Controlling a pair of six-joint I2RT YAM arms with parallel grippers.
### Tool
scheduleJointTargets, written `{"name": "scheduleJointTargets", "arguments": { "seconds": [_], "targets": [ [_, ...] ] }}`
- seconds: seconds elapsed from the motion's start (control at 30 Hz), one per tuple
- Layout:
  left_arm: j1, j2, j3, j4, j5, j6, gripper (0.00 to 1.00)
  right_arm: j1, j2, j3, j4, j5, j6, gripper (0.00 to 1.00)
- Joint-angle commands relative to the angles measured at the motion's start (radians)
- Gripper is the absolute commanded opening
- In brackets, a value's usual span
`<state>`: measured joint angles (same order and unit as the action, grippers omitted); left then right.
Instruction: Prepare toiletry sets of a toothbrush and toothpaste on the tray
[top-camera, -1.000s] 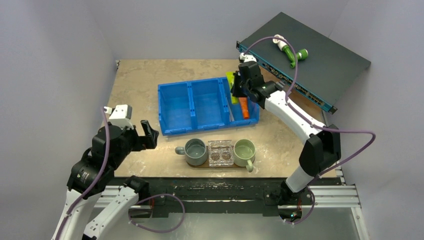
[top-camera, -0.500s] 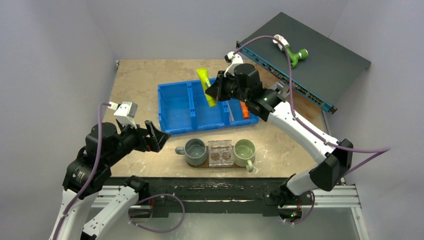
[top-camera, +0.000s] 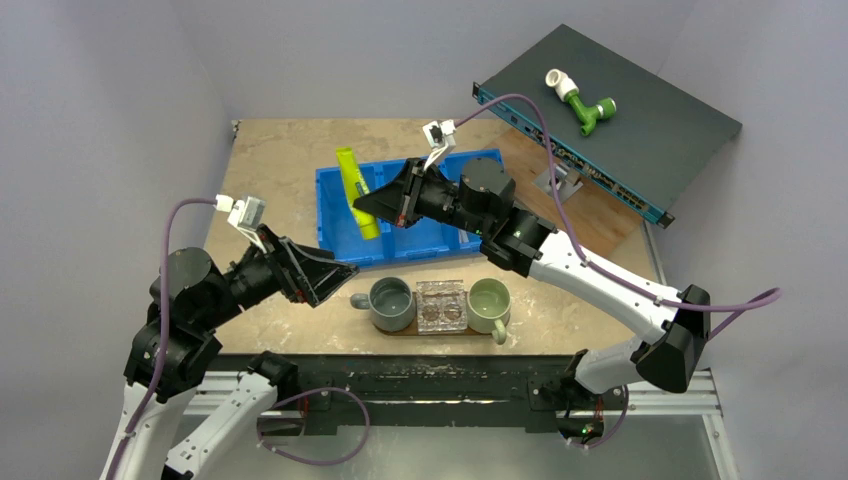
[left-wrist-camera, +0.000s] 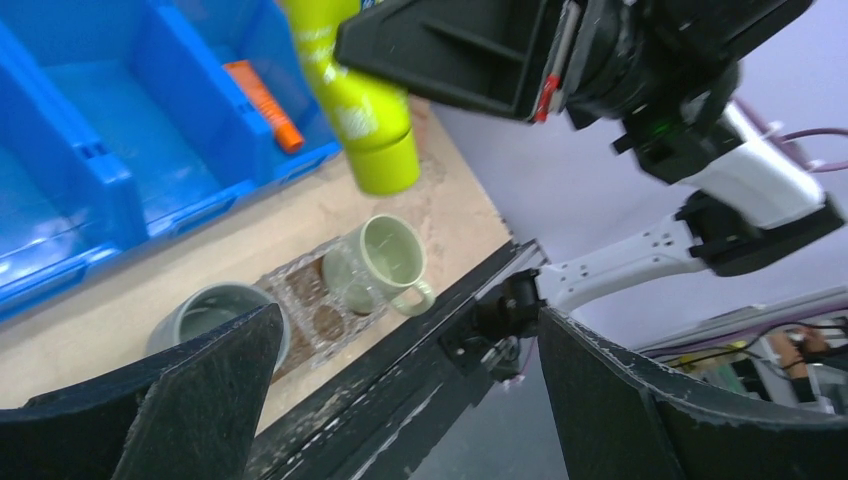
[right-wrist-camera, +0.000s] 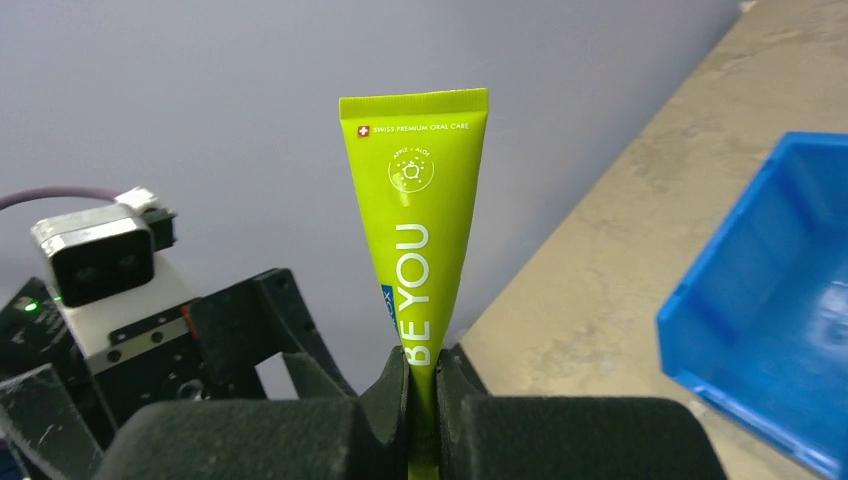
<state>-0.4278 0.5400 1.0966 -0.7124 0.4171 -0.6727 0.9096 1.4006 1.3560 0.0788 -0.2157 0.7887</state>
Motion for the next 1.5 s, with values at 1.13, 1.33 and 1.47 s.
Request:
{"name": "scheduleJointTargets", "arguments": {
  "seconds": [1.13, 1.33, 1.47],
  "targets": [
    [0.0, -0.001, -0.155, 0.601, 0.184, -0.416, 0.29, 0.166, -0.043, -0.083, 0.477, -0.077, 0.251, 0.0],
    [0.0, -0.002, -0.147, 0.566, 0.194, -0.395, 0.0, 0.167, -0.058, -0.081, 0.443, -0.057, 0.222, 0.14],
    [0.0, -0.006, -0.151, 0.545, 0.214, -0.367, 0.0, 0.167, -0.082, -0.072, 0.397, -0.038, 0.173, 0.33]
  ]
}}
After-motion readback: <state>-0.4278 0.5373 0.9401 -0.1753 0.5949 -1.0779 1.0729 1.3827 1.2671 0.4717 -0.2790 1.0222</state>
